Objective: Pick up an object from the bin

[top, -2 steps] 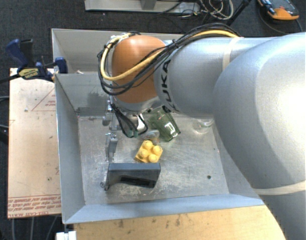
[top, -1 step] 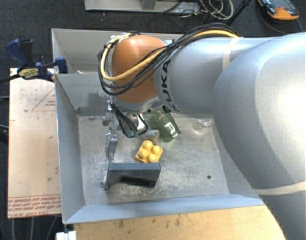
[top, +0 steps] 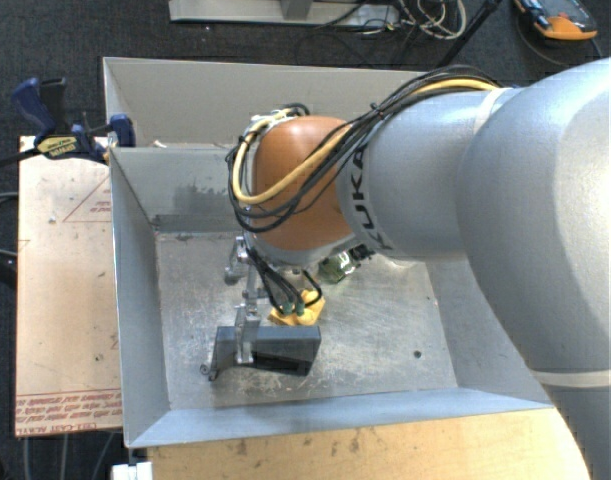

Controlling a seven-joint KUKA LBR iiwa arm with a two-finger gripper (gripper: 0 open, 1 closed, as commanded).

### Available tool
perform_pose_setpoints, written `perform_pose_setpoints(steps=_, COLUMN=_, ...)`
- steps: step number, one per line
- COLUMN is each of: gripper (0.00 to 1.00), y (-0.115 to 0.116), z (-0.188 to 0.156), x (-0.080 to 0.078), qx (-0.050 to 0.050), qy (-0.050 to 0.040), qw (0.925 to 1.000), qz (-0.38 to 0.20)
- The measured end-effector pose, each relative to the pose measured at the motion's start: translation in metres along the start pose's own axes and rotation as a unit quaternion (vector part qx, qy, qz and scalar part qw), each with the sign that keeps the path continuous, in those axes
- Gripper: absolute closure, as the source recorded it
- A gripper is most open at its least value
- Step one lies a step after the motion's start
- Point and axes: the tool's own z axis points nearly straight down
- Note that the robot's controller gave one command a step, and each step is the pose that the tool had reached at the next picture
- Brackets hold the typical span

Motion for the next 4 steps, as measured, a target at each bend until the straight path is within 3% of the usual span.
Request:
perform_pose_setpoints(steps=1, gripper=1.0, y=-0.006, z=0.049, x=0.015, qx=-0.001, qy=0.0028, qw=0.9907, qz=-0.136)
perform_pose_setpoints(steps=2, gripper=1.0, y=-0.006, z=0.049, x=0.015, qx=-0.001, qy=0.0026, qw=0.9907, qz=-0.136)
perform_pose_setpoints(steps=3, gripper=1.0, y=-0.012, z=-0.072, x=0.021, qx=0.001, qy=0.0024, qw=0.9893, qz=-0.146)
perform_pose_setpoints(steps=4, gripper=1.0, y=-0.012, z=-0.071, x=0.021, qx=0.0, qy=0.0028, qw=0.9893, qz=-0.146)
